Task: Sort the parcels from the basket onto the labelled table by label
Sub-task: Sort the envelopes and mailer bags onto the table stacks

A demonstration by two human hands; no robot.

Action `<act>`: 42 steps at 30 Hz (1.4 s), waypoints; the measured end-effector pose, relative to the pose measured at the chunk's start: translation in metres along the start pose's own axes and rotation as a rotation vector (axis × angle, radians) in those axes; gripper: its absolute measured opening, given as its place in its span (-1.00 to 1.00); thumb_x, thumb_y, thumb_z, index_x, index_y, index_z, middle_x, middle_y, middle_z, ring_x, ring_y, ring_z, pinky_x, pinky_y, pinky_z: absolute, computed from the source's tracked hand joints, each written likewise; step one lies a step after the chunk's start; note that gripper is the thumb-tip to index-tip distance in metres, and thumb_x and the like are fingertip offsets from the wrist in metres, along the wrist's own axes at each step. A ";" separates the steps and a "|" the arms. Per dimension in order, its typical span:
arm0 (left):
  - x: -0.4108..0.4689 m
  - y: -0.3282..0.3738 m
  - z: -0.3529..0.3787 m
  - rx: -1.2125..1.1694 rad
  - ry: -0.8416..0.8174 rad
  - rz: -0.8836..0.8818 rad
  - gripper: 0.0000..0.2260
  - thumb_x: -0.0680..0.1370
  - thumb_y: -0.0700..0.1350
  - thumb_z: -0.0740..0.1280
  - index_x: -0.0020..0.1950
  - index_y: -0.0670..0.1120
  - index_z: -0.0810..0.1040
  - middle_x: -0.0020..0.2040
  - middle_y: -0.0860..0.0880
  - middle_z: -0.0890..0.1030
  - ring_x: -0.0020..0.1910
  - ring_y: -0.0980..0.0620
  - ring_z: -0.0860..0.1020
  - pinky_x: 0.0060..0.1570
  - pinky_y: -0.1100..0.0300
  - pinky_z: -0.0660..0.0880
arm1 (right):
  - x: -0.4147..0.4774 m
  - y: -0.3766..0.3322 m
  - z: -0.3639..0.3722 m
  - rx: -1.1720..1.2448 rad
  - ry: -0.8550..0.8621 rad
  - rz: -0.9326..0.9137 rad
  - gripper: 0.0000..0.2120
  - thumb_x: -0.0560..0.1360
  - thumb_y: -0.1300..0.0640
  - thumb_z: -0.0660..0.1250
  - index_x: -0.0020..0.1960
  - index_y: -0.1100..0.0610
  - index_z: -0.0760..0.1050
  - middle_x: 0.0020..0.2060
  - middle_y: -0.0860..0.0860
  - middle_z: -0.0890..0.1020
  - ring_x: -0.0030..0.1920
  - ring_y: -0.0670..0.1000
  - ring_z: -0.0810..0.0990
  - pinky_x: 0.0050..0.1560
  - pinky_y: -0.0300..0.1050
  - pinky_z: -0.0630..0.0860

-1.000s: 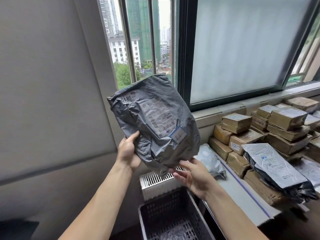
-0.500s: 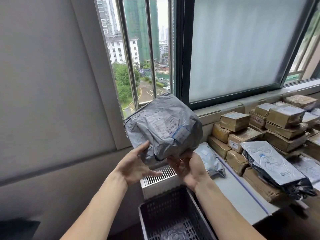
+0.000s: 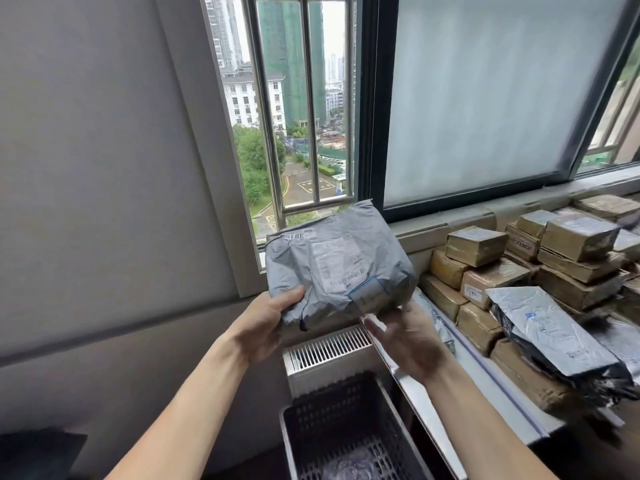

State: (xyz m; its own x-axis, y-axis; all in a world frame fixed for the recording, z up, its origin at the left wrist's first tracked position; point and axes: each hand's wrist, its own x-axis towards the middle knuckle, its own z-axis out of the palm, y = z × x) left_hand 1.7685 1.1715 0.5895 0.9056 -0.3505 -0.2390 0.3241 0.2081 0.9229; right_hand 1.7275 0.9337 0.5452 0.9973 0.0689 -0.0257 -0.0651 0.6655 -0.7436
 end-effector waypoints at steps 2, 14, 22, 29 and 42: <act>0.000 0.003 -0.002 0.044 0.031 0.052 -0.71 0.59 -0.11 0.37 0.19 -0.27 0.67 0.18 -0.24 0.69 0.08 -0.11 0.68 0.09 0.09 0.62 | 0.002 -0.009 -0.006 -0.038 0.028 -0.009 -0.45 0.29 0.45 0.47 0.26 0.21 0.56 0.15 0.13 0.71 0.19 0.11 0.64 0.28 0.03 0.46; 0.006 0.002 0.005 -0.017 0.173 0.395 -0.81 0.47 -0.17 0.43 -0.01 -0.27 0.67 -0.08 -0.15 0.75 -0.16 0.01 0.73 -0.12 0.19 0.67 | -0.011 -0.036 -0.013 -0.530 -0.020 0.037 -0.70 0.45 0.49 0.39 0.04 0.20 0.72 0.09 0.23 0.73 0.09 0.14 0.71 -0.01 -0.12 0.68; 0.005 0.009 -0.012 0.006 0.028 0.372 -0.78 0.31 -0.12 0.53 -0.10 -0.20 0.76 -0.07 -0.17 0.75 -0.15 0.01 0.73 -0.12 0.20 0.66 | -0.003 -0.049 -0.008 -0.372 -0.084 0.113 -0.55 0.61 0.01 0.38 0.42 0.19 0.43 0.28 0.26 0.63 0.22 0.30 0.62 0.26 0.27 0.57; 0.005 0.010 -0.004 -0.034 0.081 0.312 -0.77 0.63 -0.12 0.33 0.28 -0.09 0.56 0.08 -0.10 0.74 -0.01 -0.03 0.72 0.00 0.05 0.68 | 0.005 -0.033 0.014 -0.583 0.131 -0.175 -0.81 0.68 0.32 0.21 0.09 0.21 0.60 -0.17 0.06 0.75 -0.21 -0.03 0.72 -0.27 -0.22 0.63; 0.017 -0.008 -0.032 0.154 0.311 0.671 -0.70 0.71 -0.33 0.18 0.19 0.02 0.59 0.00 0.02 0.69 -0.01 0.11 0.61 0.06 0.28 0.57 | 0.009 0.005 0.031 -0.762 0.313 -0.344 -0.73 0.66 0.36 0.25 0.03 0.08 0.66 -0.11 0.07 0.75 -0.07 0.09 0.71 0.05 0.10 0.65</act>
State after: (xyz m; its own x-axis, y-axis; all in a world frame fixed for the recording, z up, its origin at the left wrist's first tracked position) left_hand 1.7904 1.1931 0.5687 0.9379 0.0855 0.3363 -0.3457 0.1480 0.9266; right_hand 1.7351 0.9609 0.5621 0.9285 -0.3237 0.1820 0.1683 -0.0701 -0.9832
